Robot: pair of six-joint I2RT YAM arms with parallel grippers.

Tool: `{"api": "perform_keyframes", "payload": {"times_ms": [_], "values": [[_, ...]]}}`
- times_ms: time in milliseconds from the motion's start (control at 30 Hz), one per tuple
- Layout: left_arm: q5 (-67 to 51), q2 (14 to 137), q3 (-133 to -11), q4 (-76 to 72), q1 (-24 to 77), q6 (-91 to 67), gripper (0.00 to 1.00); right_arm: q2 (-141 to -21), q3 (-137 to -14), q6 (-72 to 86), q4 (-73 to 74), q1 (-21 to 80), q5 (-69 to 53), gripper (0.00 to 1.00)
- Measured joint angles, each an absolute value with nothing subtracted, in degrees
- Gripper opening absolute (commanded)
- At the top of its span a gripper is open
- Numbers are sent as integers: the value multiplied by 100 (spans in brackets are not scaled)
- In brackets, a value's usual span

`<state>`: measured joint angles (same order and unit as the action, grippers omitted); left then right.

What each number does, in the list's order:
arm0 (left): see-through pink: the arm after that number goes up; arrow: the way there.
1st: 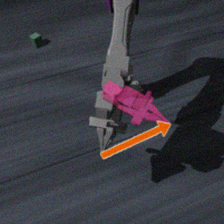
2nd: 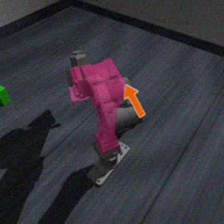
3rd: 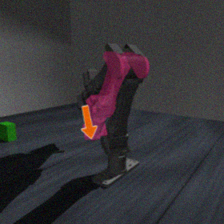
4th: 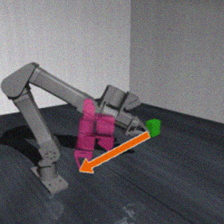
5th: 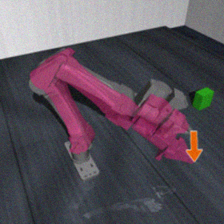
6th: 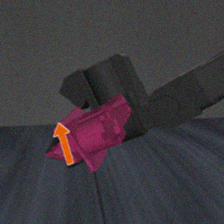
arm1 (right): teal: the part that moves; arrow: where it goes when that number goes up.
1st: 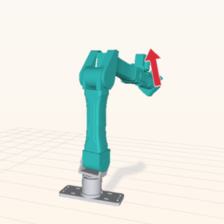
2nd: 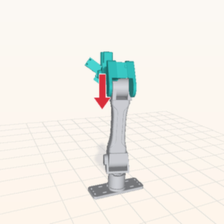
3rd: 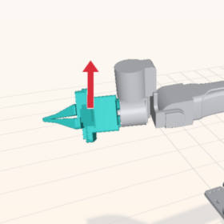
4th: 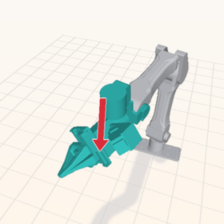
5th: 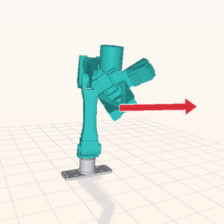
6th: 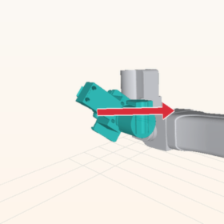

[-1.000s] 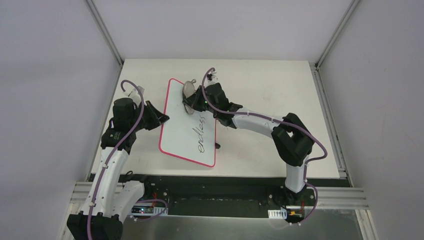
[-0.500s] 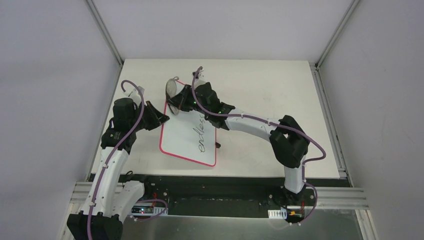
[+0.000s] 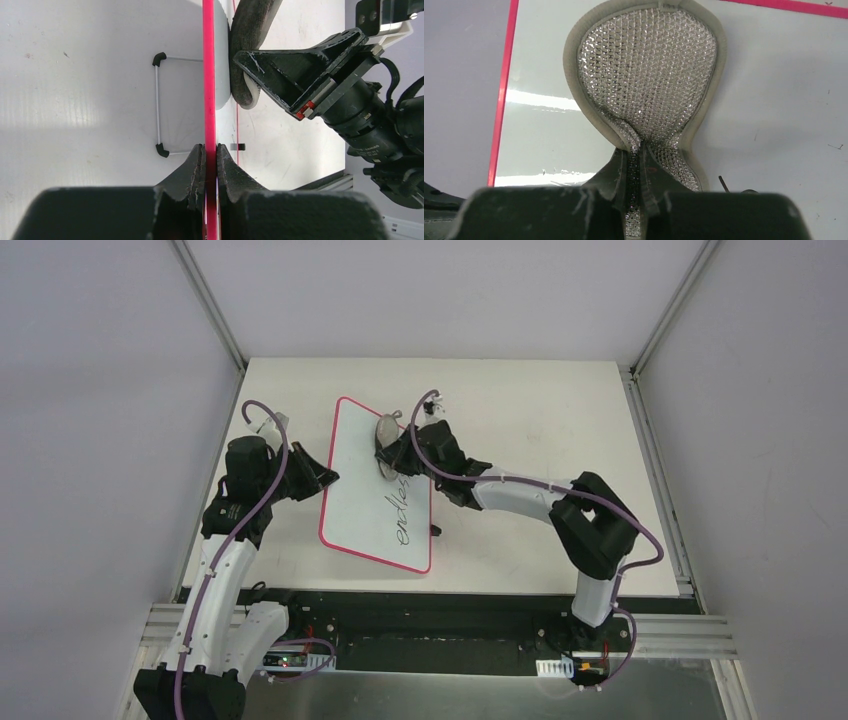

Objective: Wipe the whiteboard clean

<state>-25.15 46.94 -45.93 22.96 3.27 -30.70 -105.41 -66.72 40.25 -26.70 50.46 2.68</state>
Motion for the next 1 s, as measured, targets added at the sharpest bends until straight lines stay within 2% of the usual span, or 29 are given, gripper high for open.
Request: {"api": "perform_keyframes", "payload": {"times_ms": [200, 467, 1000], "values": [[-2488, 4694, -4593, 2316, 327, -3070, 0, -10785, -7835, 3618, -1686, 5446, 587, 0], [-2491, 4696, -4593, 2324, 325, -3068, 0, -10971, -8818, 3306, -1564, 6014, 447, 0], [-2506, 4727, -4593, 2298, 314, -3065, 0, -11917, -8914, 3371, -1833, 4375, -314, 0]]}}
